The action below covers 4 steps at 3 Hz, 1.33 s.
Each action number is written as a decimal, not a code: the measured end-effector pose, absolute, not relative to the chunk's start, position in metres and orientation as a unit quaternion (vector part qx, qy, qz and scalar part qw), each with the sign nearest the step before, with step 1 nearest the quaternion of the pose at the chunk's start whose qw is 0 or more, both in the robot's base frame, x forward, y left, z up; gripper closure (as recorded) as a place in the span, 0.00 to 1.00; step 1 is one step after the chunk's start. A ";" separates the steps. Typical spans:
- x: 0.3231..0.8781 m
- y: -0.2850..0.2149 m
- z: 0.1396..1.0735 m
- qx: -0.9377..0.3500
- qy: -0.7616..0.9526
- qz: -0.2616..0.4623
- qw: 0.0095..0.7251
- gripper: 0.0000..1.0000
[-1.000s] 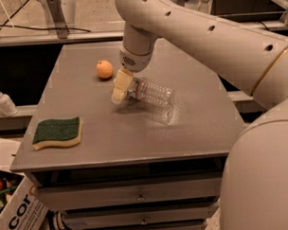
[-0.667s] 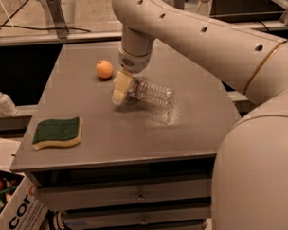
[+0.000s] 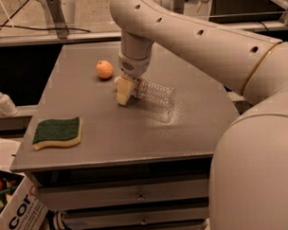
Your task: Place water bottle upright
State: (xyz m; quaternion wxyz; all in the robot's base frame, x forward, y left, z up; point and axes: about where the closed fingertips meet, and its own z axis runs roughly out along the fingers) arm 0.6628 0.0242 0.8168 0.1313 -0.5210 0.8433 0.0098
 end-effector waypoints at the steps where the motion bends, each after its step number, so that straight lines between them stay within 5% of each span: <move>1: 0.662 0.024 0.818 -0.521 0.844 0.010 0.131 0.63; 2: 0.662 0.024 0.821 -0.521 0.844 0.010 0.131 0.87; 3: 0.666 0.025 0.847 -0.514 0.842 0.028 0.160 1.00; 4: 0.670 0.028 0.890 -0.507 0.832 0.069 0.214 1.00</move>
Offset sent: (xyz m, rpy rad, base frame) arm 0.0016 -0.0027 0.0311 0.0616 -0.0354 -0.0184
